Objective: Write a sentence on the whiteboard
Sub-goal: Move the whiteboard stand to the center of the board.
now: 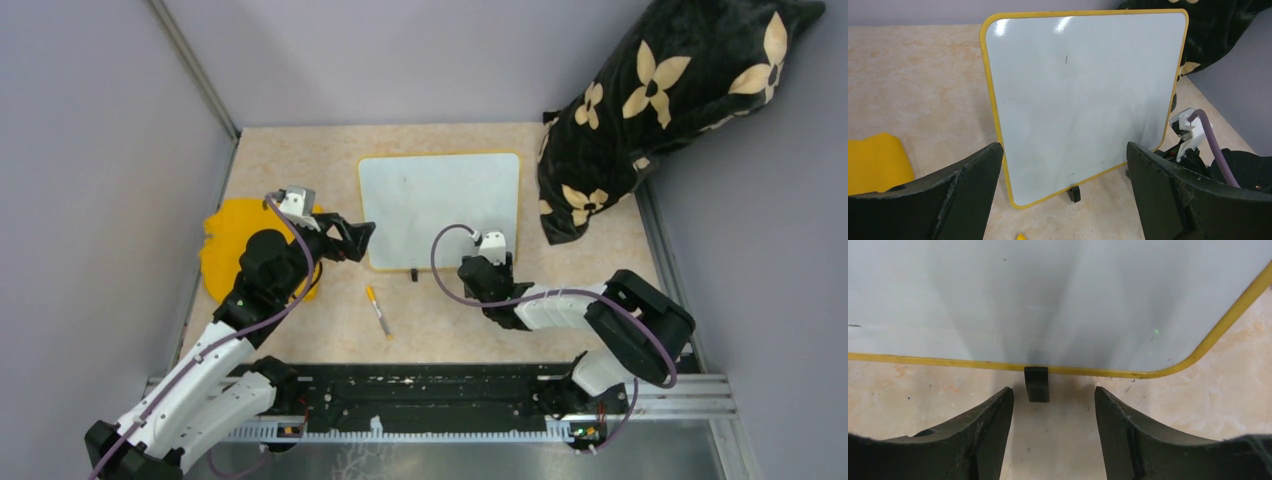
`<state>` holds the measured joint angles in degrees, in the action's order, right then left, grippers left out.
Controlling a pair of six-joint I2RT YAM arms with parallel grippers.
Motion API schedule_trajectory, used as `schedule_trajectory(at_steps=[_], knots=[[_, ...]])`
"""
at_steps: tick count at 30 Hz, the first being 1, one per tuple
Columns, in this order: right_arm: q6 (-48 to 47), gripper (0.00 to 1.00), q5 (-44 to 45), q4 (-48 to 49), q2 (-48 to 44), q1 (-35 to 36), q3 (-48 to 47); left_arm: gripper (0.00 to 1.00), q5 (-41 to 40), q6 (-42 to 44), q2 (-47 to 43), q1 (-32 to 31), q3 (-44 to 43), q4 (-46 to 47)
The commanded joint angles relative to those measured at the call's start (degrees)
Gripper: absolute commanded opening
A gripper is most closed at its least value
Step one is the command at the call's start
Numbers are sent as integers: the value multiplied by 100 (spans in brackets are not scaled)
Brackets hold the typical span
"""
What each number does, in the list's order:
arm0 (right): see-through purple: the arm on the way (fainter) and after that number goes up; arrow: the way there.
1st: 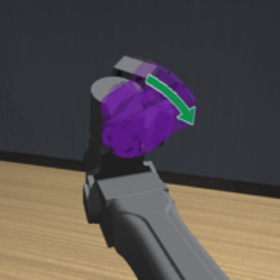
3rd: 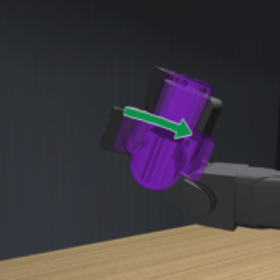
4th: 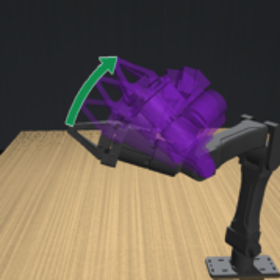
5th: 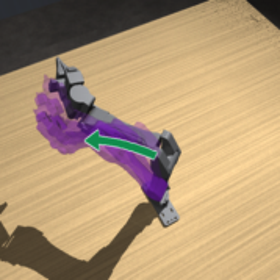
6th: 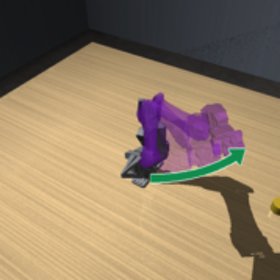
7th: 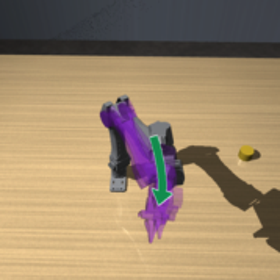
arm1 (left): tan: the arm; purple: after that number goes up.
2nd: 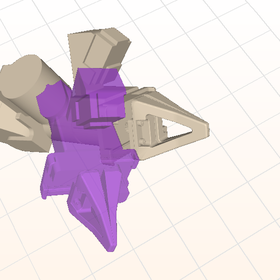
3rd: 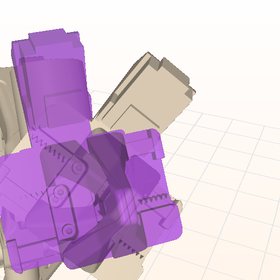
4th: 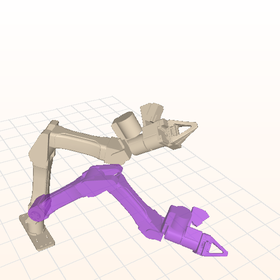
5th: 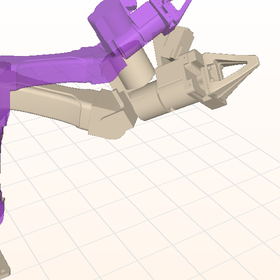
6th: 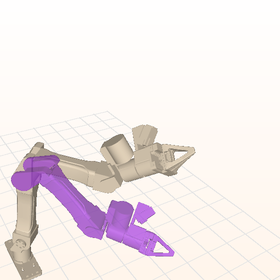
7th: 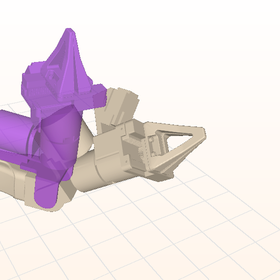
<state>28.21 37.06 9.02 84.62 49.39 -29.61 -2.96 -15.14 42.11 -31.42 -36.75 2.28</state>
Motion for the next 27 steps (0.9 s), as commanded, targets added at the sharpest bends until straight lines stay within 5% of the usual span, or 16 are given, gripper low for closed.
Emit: schedule_trajectory(at_steps=[1,12,22,27], knots=[[38,62,-187,-86,-312,62,244,99,31,51,-5,-20,42,175],[-33,74,-895,-390,-1431,107,579,99,7,72,-56,-22,28,163],[-560,74,-936,-1287,-3842,634,250,99,-85,114,-228,-17,28,150],[-1080,74,-739,-1132,-3970,1034,-291,99,-208,137,-221,-22,30,125]])
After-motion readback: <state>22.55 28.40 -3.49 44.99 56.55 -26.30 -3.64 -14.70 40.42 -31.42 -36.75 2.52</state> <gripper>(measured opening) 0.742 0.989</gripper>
